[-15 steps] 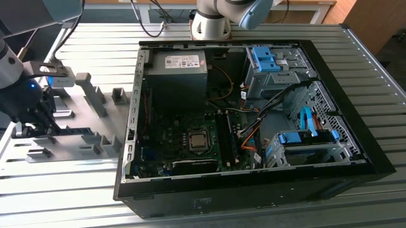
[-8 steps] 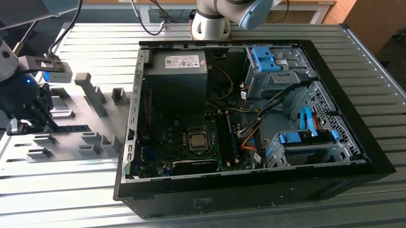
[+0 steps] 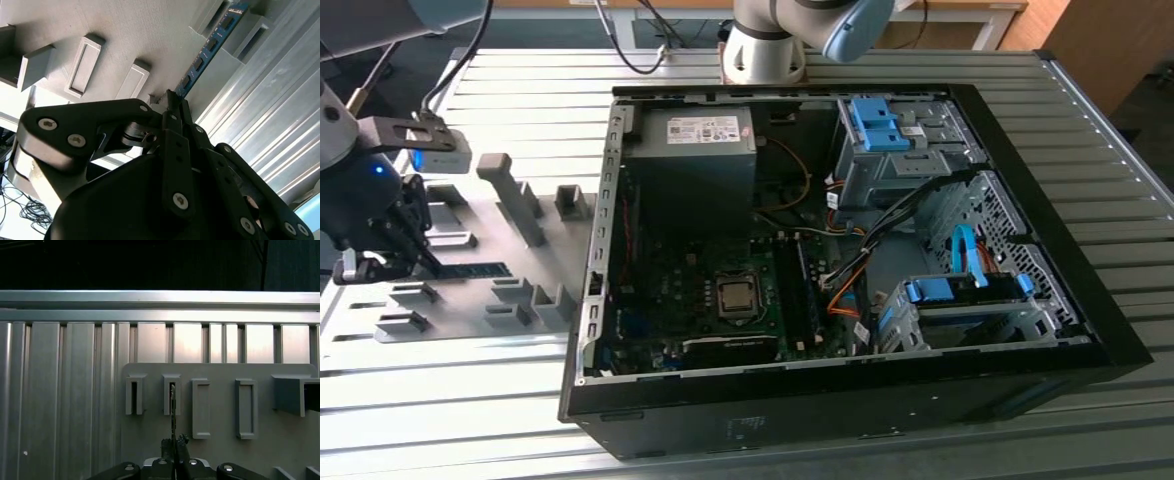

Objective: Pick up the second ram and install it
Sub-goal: 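Pick up the second ram and move it above second insertion slot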

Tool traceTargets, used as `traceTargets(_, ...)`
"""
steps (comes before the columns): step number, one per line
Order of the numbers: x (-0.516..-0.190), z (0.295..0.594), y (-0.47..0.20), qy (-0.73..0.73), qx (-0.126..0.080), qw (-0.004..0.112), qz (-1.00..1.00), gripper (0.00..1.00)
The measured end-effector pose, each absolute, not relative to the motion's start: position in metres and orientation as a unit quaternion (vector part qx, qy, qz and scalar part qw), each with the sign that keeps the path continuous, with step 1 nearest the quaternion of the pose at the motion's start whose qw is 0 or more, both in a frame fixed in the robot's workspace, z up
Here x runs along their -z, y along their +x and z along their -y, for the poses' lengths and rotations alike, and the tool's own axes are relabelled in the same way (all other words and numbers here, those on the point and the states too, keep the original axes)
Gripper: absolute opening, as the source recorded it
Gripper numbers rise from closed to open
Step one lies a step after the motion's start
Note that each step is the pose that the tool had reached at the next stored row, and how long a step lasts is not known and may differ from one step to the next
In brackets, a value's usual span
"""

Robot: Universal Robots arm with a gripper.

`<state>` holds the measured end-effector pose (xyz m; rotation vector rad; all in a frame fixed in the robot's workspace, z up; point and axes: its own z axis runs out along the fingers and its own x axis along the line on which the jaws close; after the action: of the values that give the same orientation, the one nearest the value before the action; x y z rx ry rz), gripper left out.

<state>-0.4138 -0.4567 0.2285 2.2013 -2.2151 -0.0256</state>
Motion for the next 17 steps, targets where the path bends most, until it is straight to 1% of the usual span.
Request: traceTargets(17,-0.253,0.457,-0.414,0.705,0.008,0.009,0.709,0.14)
